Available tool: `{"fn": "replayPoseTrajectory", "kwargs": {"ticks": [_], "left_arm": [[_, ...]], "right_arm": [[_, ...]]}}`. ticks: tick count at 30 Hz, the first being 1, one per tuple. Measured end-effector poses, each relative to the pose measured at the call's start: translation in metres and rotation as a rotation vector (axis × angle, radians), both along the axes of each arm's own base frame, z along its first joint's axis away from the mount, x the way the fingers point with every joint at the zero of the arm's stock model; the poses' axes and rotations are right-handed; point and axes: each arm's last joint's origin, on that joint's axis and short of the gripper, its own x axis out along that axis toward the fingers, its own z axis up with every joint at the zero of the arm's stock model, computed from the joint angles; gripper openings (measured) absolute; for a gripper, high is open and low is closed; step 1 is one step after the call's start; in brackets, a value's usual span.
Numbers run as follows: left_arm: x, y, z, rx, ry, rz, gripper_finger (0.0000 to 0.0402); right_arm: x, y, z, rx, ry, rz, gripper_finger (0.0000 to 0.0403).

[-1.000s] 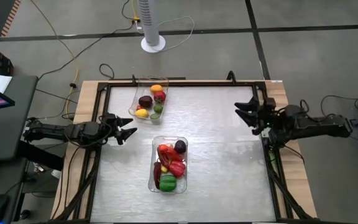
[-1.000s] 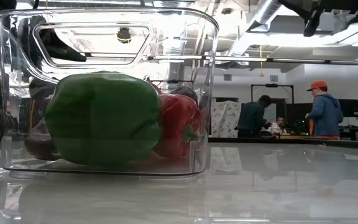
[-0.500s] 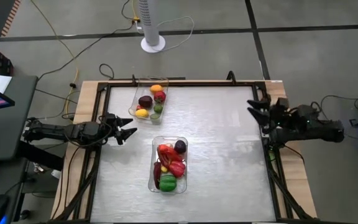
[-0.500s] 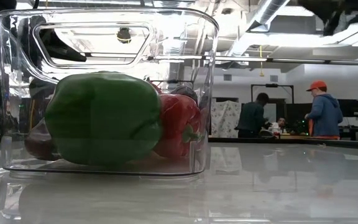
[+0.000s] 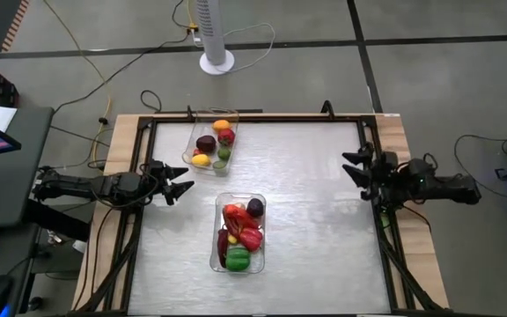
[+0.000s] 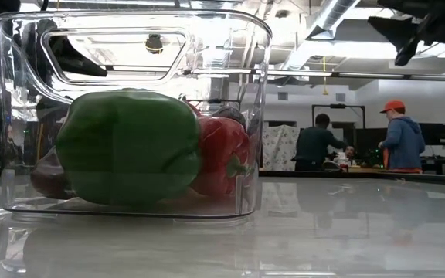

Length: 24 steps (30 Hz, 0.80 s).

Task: Sort produce into baskets
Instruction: Return to Home Position

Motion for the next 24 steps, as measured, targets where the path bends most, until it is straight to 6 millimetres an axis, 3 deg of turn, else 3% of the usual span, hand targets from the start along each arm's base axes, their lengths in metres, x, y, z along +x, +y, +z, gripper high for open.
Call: {"fn": "replayPoseTrajectory", "kwargs": {"ticks": [4,11,24], "left_arm": [[0.000,0.000,0.000,0.000,0.000,0.000,0.0386],[0.000,0.000,0.000,0.000,0.000,0.001,0.0386],[0.000,0.000,0.000,0.000,0.000,0.001,0.0386]], "right_arm": [[0.006,0.002,-0.018,-0.012,-0.042,0.066,0.0221],[0.007,0.003,-0.024,0.002,-0.059,0.118,0.0221],[0.017,0.004,-0.054,0.116,0.247,0.143,0.0221]]}}
